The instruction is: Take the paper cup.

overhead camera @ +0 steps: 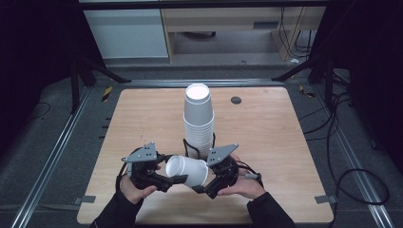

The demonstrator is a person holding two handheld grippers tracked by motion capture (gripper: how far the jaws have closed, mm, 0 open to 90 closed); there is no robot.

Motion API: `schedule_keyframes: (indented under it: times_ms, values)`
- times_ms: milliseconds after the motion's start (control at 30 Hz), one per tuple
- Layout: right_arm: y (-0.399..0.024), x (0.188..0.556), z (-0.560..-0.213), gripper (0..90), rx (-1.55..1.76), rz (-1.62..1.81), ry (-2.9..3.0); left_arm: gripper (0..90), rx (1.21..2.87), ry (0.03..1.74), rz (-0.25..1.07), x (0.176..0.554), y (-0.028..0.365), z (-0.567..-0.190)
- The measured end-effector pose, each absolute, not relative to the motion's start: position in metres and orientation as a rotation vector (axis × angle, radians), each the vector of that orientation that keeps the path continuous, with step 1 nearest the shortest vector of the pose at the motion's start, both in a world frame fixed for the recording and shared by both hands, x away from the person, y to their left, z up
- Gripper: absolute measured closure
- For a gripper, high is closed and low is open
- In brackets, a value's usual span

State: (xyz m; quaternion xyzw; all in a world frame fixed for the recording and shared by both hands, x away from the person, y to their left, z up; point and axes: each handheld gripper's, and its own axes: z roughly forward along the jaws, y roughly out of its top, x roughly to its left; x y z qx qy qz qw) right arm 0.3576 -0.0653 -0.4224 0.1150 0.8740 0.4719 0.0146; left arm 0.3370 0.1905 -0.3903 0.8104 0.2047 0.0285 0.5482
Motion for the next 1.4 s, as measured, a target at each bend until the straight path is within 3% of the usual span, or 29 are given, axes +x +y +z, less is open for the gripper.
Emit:
schedule_keyframes:
  times_ms: [900, 1400]
  values:
    - [-0.06, 0.361, -0.427, 8.7, 0.35, 1.444, 2.758, 21.4, 1.923, 0.468, 0.061, 0.337, 0.185, -0.393]
    - [-0.063, 0.367, -0.416, 8.9, 0.3, 1.252, 2.755, 10.8, 1.979, 0.526, 0.052, 0.342, 0.191, -0.393]
